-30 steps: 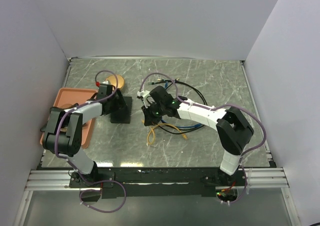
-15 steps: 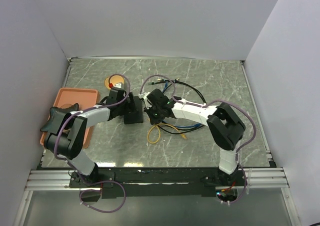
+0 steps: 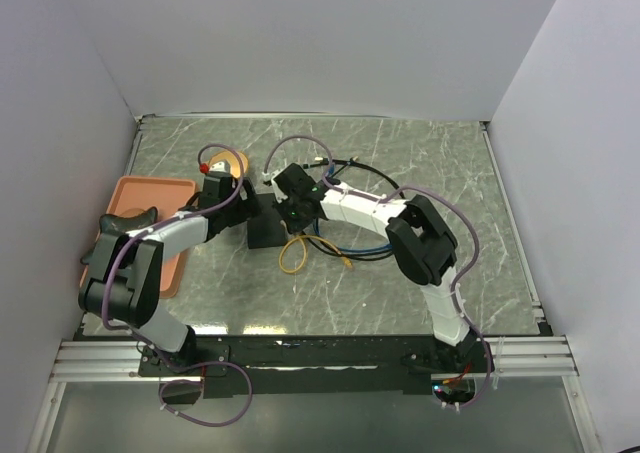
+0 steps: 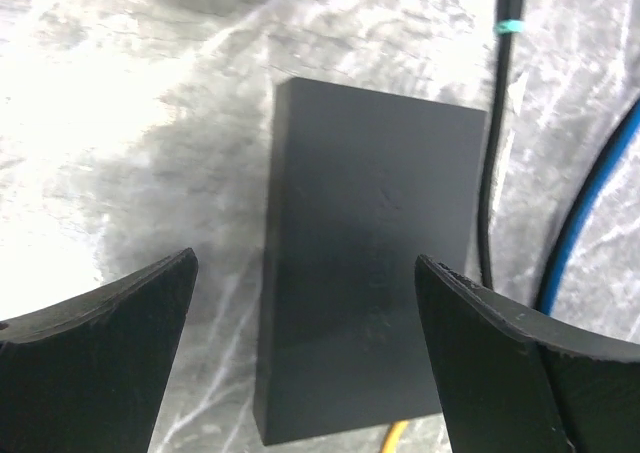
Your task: Insert the plug into the switch port
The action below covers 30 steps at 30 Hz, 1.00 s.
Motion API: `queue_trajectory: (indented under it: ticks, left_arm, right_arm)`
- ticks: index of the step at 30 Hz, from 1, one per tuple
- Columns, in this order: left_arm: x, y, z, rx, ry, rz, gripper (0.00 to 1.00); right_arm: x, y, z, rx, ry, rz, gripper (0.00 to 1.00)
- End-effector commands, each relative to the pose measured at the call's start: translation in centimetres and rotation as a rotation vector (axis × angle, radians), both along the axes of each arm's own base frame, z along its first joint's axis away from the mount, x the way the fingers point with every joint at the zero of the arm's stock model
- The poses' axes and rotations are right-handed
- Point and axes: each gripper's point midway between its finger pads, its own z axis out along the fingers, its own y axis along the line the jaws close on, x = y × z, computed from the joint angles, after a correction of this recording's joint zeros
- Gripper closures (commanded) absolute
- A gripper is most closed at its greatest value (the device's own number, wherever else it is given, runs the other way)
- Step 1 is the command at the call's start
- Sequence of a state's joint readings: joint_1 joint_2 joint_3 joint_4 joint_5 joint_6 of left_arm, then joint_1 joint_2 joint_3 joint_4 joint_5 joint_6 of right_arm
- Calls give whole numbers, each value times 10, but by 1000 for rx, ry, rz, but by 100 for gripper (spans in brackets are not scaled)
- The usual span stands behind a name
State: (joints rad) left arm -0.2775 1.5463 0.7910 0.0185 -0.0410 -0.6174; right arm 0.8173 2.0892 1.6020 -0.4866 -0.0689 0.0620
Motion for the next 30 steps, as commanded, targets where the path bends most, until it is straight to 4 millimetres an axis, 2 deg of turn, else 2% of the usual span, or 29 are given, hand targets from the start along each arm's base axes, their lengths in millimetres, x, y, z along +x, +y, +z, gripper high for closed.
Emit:
queue_trajectory:
  ticks: [1, 6, 8, 10, 17, 24, 28, 30]
  left_arm:
    - [14, -6, 7, -31, -27, -11, 4]
    - [13, -6, 5, -38, -27, -9, 4]
    - [12, -6, 5, -36, -29, -9, 4]
    - [13, -5, 7, -36, -40, -11, 4]
    - [7, -13, 15, -79, -71, -49, 4]
    - [0, -13, 15, -81, -64, -62, 3]
    - [-2, -4, 11, -50, -43, -16, 3]
    - [-2, -2, 13, -48, -43, -14, 3]
  right_arm:
    - [1, 5, -3, -4, 32, 11, 100]
    - [-5, 2, -11, -32, 68, 5, 100]
    - [-8, 3, -5, -2, 63, 14, 100]
    - [-14, 5, -7, 13, 73, 36, 100]
    - [-41, 38, -11, 36, 132, 162, 100]
    - [-63, 57, -12, 50, 155, 244, 100]
    - [-62, 55, -8, 62, 135, 233, 100]
    - [-59, 48, -2, 68, 104, 219, 100]
